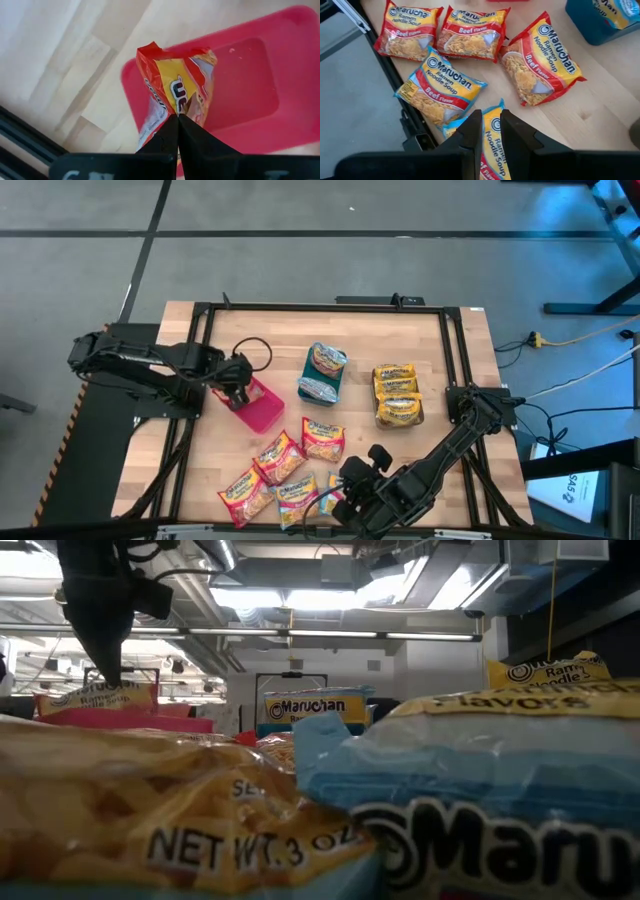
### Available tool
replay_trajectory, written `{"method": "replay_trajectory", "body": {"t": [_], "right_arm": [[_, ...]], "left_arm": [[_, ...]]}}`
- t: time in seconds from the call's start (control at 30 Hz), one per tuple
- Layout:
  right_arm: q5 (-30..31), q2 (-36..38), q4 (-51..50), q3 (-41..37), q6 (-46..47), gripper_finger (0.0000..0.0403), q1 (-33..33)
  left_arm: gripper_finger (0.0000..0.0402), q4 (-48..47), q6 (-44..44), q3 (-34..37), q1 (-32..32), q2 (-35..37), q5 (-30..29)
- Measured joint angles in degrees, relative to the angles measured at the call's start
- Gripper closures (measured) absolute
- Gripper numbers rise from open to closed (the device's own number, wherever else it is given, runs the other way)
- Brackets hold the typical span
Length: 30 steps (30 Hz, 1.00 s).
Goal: Sort Maruchan noodles
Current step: Put the red noodle pack into the red bin
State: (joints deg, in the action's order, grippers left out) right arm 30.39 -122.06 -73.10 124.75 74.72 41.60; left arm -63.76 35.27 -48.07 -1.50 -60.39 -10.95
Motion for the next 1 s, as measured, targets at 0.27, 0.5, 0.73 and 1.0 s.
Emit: {"method": "replay_trajectory", "body": {"t": [0.27,0.5,0.73,1.0], "right_arm": [[-1.95,0.00,1.40,0.00,0.00,0.0336,0.01],[-2.37,0.00,1.46,0.00,0.00,0.0336,0.02],[-2.36,0.00,1.37,0.00,-0.24,0.0336,0.00],[-2.36,0.00,0.42,0.00,-1.70,0.0336,0.00]], "left_arm": [[0.0378,-0.01,-0.79,0.00,0.00,-0.43,-2.11],[0.0342,-0.37,-1.38,0.00,0.00,-0.32,-2.48],[0.0337,-3.44,-2.22,-7.83,-0.02,1.40,2.59],[0.0337,-0.85,4.26,-15.72,-7.81,4.41,20.16]]}}
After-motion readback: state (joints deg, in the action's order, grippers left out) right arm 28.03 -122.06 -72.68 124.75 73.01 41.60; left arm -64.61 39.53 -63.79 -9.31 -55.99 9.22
